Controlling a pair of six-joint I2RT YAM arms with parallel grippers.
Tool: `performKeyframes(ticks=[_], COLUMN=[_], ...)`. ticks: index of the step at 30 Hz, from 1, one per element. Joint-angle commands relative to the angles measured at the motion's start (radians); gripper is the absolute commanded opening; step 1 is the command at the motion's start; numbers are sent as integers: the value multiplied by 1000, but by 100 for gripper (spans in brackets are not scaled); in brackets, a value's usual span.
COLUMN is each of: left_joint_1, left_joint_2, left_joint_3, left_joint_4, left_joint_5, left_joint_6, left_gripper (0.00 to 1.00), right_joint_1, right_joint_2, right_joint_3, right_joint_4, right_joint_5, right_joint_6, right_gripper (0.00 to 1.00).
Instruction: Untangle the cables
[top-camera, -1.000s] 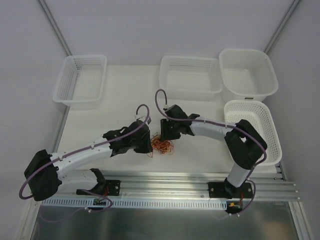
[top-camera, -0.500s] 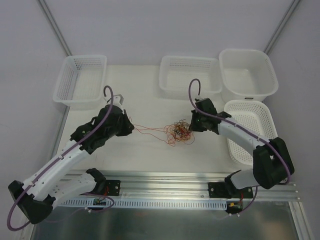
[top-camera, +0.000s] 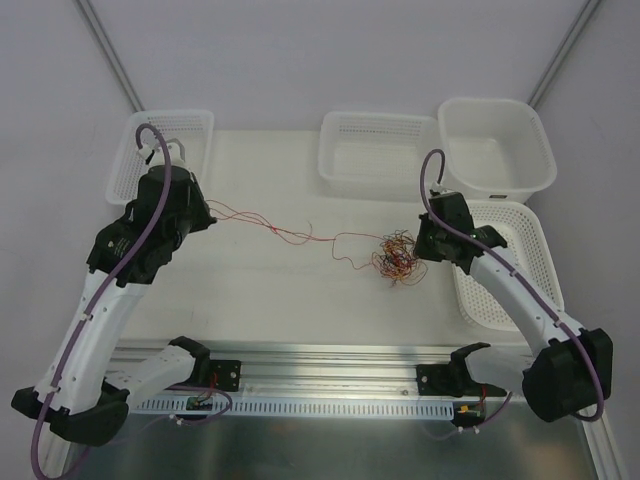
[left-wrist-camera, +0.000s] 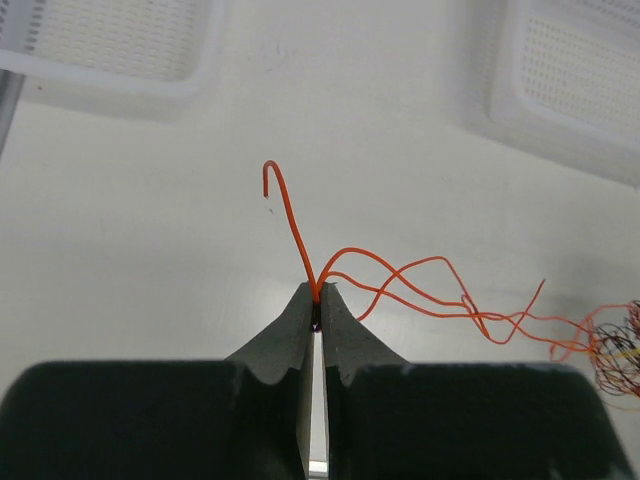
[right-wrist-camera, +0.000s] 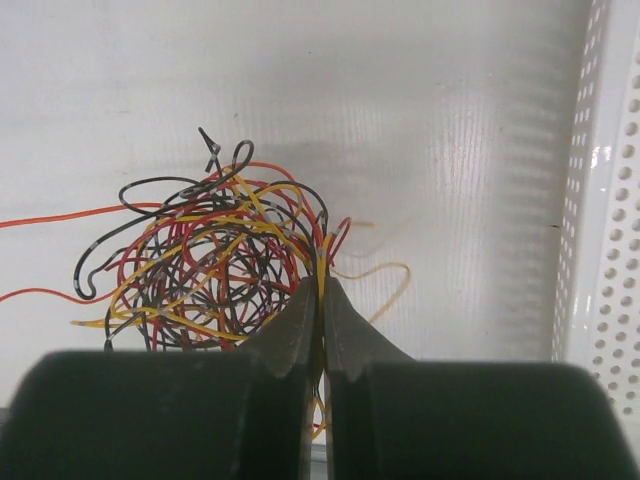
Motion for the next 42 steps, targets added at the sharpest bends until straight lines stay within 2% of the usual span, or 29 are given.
performKeyframes(ticks=[1,4,7,15,20,26,30,33,37,38,42], left_joint_1=[26,37,49,88,170,351,408,411,411,410,410], left_joint_2=[25,39,53,102,148,156,143,139,113,108,82], left_joint_3=[37,21,-31,-310,-442,-467,-437,-417,-436,-440,-466], left_joint_4=[-75,-75,-76,-47,8,58,85,115,160,172,186], left_joint_5=[-101,-82,-124,-91,-98,-66,-33,24,177,240,377], left_joint_6=[61,63,68,-35,-67,-80,-69,-25,28,41,78], left_gripper=[0,0,0,0,0,0,0,0,0,2,38], right_joint_1=[-6,-6,-9,-17,-53,-99,-109,-109,-107,-109,-101], right_joint_2=[-83,-109,-128,-217,-253,-295,-322,-319,-316,-309,-277], right_joint_3=[93,116,138,263,418,527,529,492,374,325,201], right_joint_4=[-59,-67,-96,-113,-172,-239,-243,-242,-174,-151,-68], right_joint_5=[-9,-33,-23,-180,-190,-190,-173,-204,-322,-343,-409], right_joint_6=[-30,-39,-44,-65,-117,-157,-188,-185,-135,-125,-58], right_gripper=[1,1,1,1,1,1,1,1,1,1,1])
